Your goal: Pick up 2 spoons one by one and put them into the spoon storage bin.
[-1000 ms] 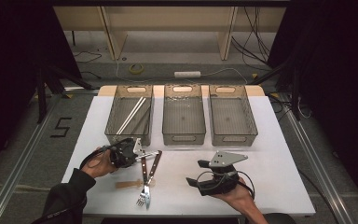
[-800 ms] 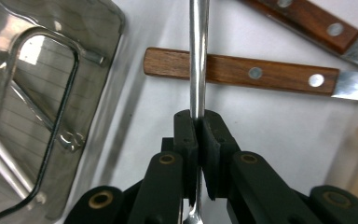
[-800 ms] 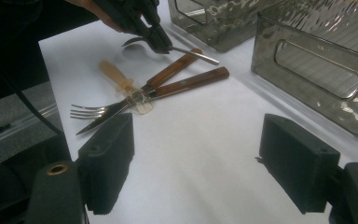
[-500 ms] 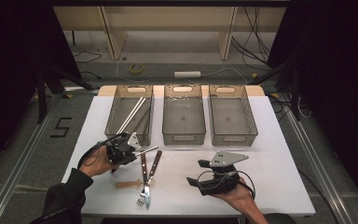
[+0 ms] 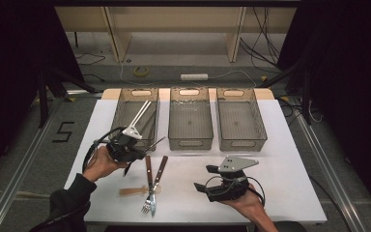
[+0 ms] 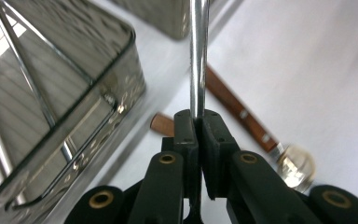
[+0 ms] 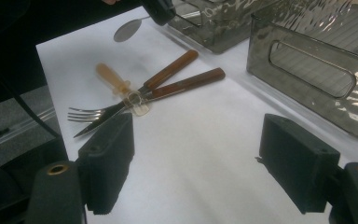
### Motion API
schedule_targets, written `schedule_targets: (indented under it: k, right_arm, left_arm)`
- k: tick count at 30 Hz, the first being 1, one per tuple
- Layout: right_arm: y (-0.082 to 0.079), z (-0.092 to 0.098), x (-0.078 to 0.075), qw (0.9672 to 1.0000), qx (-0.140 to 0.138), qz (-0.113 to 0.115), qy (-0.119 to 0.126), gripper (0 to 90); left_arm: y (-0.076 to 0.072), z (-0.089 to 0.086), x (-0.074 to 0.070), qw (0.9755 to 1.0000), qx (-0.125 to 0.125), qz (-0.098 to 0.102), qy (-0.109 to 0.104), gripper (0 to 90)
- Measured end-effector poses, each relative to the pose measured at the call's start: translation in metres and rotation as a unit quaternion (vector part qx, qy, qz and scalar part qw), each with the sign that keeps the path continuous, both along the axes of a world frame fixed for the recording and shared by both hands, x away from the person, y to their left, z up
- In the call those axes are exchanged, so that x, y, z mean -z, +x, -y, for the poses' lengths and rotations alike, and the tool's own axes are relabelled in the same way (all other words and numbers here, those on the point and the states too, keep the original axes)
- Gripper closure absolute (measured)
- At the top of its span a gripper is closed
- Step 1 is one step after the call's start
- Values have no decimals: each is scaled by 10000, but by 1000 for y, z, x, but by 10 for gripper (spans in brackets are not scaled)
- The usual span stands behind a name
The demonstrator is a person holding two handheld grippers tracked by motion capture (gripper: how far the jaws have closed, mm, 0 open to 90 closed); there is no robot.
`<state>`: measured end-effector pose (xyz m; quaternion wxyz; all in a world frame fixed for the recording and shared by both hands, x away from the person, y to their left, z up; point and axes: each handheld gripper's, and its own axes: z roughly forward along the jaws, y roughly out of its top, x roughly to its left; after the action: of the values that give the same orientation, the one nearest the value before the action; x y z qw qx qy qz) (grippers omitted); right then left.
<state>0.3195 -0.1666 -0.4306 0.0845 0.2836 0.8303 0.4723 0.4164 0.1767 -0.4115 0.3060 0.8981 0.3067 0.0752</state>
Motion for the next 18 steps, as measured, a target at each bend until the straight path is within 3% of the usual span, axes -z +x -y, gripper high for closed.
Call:
schedule_targets:
  k: [5,18]
  right_arm:
    - [0,0,0,10000,3,0,-1,273]
    - [1,1,1,10000,40,-5,41,273]
  left_arm:
    - [4,3,-13,9989,-142,33,-453,852]
    - [28,17,-35,9946,-426,128,-939,852]
